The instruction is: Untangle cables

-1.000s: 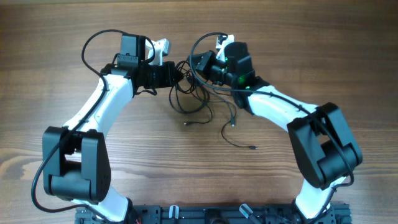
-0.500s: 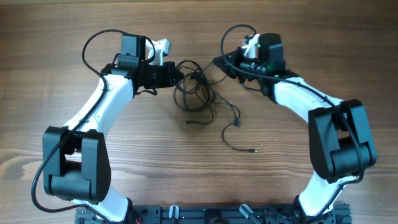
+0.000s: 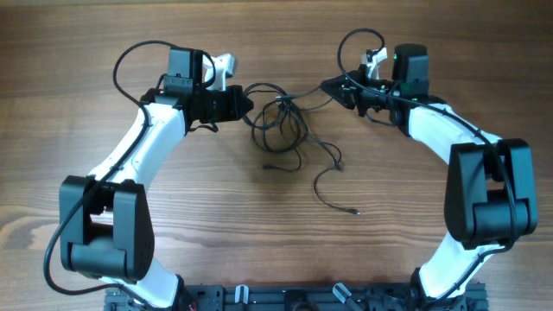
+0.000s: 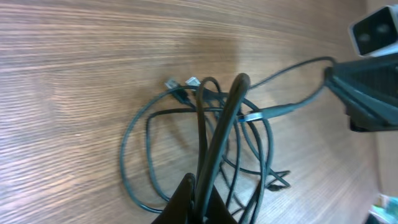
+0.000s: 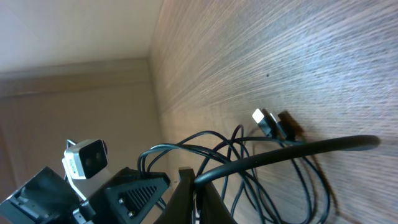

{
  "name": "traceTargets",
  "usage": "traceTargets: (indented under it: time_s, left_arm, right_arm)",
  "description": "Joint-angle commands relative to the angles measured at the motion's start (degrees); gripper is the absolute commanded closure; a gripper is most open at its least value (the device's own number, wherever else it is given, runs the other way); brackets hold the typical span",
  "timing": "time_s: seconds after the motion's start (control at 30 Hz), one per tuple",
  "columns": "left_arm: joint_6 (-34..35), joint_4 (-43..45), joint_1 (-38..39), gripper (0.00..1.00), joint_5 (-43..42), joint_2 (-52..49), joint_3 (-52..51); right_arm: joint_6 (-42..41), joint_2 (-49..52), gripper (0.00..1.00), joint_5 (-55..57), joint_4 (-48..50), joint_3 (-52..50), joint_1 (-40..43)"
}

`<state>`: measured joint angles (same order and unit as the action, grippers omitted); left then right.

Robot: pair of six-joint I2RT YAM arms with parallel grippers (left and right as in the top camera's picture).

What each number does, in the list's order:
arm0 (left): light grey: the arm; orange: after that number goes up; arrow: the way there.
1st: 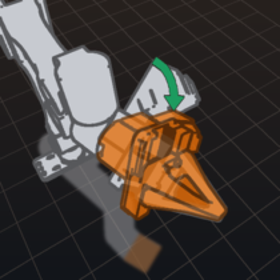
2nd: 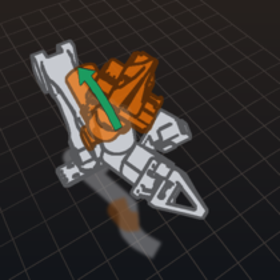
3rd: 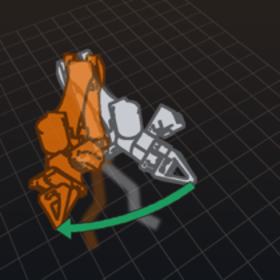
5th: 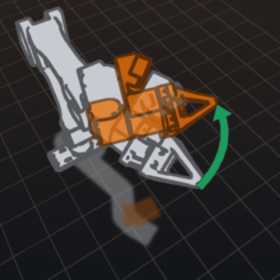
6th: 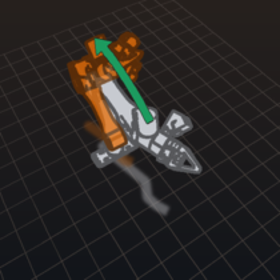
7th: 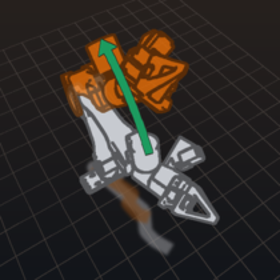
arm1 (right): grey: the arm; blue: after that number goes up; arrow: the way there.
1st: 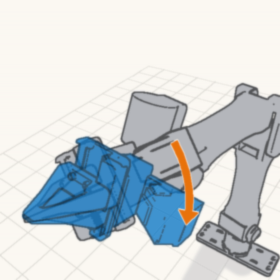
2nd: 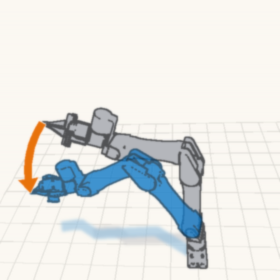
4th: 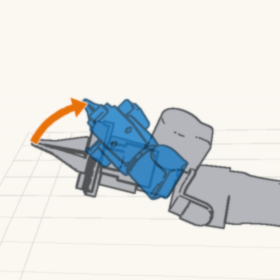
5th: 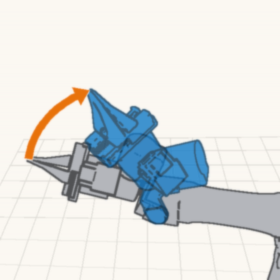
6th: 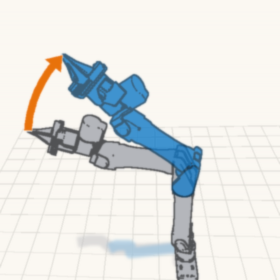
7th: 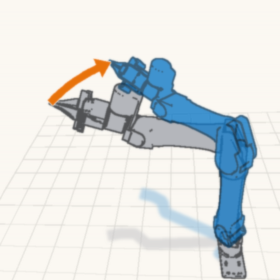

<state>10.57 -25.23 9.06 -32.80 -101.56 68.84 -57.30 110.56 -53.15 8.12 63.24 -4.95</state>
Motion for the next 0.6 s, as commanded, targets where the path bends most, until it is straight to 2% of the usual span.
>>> traceTargets:
  time_s: [0.0, 0.07, 0.13, 0.43, 0.57]
  left_arm:
    - [3.5, 0.2, 0.2, 0.96, 11.1, 1.5, -0.3]
    - [8.0, -0.1, 0.2, 0.96, 16.6, 1.5, -0.3]
    - [9.7, -0.5, 0.2, 0.96, 19.2, 1.5, -0.3]
    - [9.7, -0.5, 0.2, 0.96, 22.4, 1.5, -0.3]
    - [9.7, -0.8, 0.2, 0.96, 26.6, 1.5, -0.3]
  right_arm:
    - [2.6, -1.7, 0.96, -0.9, -0.1, 0.0, 0.5]
    - [4.5, -1.7, 0.96, -0.9, -0.5, 0.0, 0.4]
    - [7.0, -1.7, 0.96, -0.4, -3.7, 0.0, 0.3]
    - [18.1, -1.7, 0.96, 8.0, -21.5, 0.0, -2.9]
    - [18.3, -1.7, 0.96, 11.0, -25.7, 0.0, -5.0]
